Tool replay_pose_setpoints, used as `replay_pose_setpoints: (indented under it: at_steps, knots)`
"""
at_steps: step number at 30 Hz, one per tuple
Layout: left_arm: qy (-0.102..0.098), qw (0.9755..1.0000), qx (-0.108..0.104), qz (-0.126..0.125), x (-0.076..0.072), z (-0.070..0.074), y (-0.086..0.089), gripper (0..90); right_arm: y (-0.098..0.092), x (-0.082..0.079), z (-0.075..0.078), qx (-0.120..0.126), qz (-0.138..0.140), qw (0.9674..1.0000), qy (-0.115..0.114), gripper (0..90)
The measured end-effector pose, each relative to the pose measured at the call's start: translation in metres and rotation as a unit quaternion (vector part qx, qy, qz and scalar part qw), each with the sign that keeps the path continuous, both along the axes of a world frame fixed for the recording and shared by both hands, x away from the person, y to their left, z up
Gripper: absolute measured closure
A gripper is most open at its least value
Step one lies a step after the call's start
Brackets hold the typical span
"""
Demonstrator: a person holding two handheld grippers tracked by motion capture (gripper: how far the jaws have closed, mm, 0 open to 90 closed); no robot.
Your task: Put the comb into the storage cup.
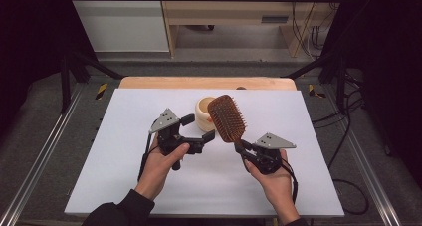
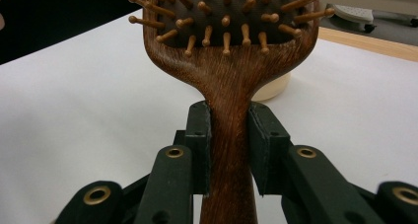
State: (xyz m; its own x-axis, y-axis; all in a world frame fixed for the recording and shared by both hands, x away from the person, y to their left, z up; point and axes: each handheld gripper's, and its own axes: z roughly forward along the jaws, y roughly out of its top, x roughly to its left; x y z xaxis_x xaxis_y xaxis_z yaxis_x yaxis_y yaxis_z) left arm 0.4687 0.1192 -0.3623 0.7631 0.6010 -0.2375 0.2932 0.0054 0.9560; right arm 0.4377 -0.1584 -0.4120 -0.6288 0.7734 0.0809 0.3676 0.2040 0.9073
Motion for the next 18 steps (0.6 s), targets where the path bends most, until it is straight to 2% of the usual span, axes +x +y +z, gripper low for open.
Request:
replay_pose_setpoints:
  at_steps: [18]
  knots:
    - [0.014, 0.9999, -0.008, 0.003, 0.0016, -0.0013, -0.0041, 3.6, 0.0089, -0.0066, 0.0011, 0.005, 0.018, 0.9997, -0.013, 72.9]
